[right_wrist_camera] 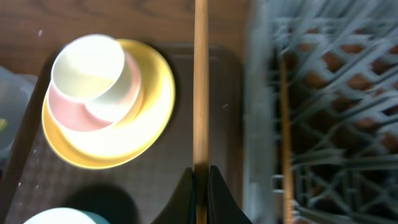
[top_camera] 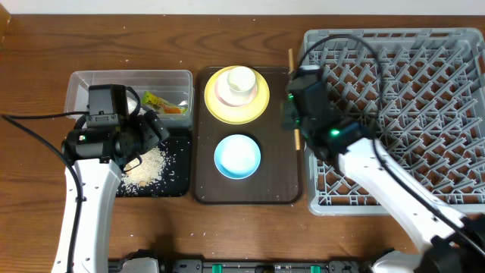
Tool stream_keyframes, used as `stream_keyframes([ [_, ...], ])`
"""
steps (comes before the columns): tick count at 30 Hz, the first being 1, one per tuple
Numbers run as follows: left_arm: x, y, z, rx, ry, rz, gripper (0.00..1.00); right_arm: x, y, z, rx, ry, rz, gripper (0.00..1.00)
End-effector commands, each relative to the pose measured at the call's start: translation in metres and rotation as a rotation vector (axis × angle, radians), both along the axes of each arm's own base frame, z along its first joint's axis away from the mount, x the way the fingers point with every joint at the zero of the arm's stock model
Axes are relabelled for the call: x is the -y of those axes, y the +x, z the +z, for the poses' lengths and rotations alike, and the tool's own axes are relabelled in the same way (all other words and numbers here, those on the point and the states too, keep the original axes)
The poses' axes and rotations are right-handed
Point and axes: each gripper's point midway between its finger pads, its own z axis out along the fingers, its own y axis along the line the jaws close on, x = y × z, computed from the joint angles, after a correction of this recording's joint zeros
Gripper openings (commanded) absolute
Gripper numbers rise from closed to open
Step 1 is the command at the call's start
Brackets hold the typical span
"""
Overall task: Sort waste into correct bins and load items into the dishwasher rack
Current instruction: 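Lift the chopstick and insert it in the rack beside the first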
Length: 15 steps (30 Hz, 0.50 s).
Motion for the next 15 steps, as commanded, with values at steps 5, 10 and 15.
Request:
stream_keyframes([
  [5,-0.002,0.002,0.004,0.010,0.008,0.001,0.96,0.053,0.007,0.006,-0.014,-0.040,-0.103,0.01],
  [10,-0.002,0.002,0.004,0.010,0.008,0.001,0.96,0.079,0.008,0.001,-0.047,-0.063,-0.151,0.01],
  [15,-0.002,0.002,0.004,0.010,0.008,0.001,0.96,0.077,0.006,-0.003,-0.079,-0.017,-0.123,0.01],
])
